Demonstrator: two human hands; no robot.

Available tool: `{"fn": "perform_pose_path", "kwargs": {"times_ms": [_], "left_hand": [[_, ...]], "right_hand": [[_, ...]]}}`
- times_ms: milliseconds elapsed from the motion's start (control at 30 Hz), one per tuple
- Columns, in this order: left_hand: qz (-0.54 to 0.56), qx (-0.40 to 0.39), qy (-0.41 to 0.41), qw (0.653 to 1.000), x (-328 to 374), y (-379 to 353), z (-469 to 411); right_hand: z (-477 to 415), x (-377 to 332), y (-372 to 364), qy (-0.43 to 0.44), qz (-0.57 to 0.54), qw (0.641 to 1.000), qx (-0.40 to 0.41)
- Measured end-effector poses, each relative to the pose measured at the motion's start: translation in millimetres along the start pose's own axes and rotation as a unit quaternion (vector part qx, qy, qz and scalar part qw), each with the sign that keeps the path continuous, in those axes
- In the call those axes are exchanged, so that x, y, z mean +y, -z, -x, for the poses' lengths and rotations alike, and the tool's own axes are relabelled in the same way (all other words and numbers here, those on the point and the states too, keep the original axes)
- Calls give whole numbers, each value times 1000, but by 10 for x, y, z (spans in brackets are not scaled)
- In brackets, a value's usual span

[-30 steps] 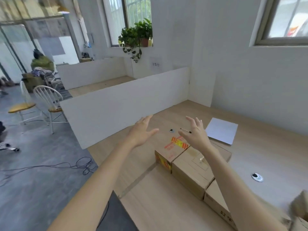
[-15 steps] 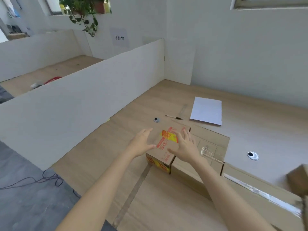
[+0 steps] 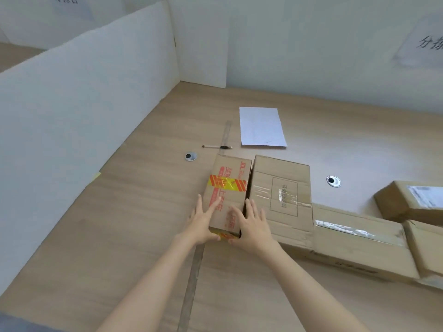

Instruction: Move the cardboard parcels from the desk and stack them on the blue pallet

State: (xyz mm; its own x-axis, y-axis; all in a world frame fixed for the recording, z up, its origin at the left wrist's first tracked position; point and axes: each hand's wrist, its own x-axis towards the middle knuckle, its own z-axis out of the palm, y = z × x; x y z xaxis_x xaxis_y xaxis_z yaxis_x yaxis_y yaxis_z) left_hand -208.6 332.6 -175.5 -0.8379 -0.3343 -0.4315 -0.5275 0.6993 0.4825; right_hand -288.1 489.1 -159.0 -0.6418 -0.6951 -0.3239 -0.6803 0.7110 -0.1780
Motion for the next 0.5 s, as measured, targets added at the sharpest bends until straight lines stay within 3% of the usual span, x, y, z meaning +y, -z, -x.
{"fn": "perform_pose_path", "kwargs": {"times_ms": [167,500], "left_hand": [[-12,39,-22,999,-167,-111,-123],[41,43,-68,996,-417,-77,-242]], "right_hand": [[-39,-27,-77,-7,25,1000,13],[-168,-161,-148,-42,41,997,41]]}}
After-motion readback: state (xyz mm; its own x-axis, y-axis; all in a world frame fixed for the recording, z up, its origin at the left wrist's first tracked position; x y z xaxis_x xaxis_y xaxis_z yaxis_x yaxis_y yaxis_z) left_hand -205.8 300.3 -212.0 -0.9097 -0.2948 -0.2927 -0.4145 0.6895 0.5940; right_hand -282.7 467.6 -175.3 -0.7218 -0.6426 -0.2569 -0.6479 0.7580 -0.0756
